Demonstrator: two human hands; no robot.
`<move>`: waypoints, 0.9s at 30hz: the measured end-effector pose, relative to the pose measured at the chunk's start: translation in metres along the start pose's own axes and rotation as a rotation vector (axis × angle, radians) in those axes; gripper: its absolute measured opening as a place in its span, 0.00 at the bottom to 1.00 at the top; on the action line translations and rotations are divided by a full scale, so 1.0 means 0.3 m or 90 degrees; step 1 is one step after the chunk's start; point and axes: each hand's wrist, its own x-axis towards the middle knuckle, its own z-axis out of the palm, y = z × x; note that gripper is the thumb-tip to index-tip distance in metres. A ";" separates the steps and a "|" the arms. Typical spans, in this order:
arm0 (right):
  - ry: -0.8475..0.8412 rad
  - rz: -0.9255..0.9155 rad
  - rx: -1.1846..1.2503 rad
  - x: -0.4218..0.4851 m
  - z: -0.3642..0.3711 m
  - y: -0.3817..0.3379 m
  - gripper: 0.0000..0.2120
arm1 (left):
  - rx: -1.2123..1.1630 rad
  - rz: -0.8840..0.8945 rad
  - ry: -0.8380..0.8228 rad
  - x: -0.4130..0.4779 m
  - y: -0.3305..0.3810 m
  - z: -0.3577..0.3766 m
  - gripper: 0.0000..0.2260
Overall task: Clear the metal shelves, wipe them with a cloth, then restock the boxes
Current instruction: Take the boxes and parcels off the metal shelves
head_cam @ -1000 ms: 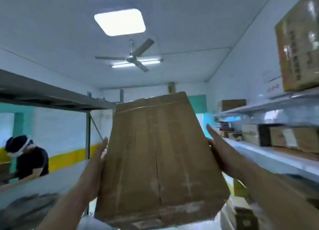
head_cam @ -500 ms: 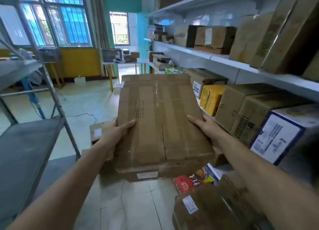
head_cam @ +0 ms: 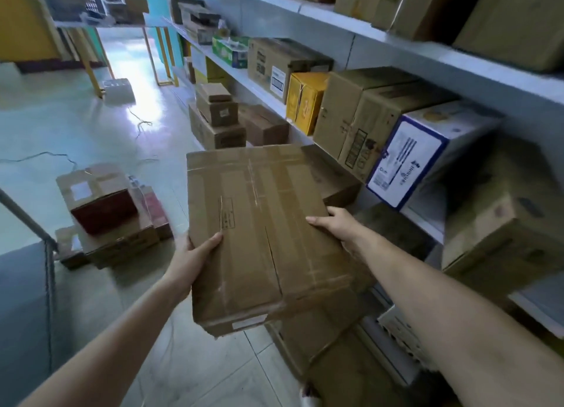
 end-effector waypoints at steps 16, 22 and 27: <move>-0.095 0.247 -0.084 0.662 -0.332 0.675 0.28 | 0.144 -0.393 -0.021 0.461 -0.611 0.572 0.10; -0.062 0.279 -0.155 0.826 -0.410 0.840 0.35 | 0.141 -0.437 -0.060 0.574 -0.757 0.747 0.13; -0.061 0.265 -0.181 0.862 -0.442 0.890 0.34 | 0.174 -0.428 -0.060 0.621 -0.801 0.807 0.11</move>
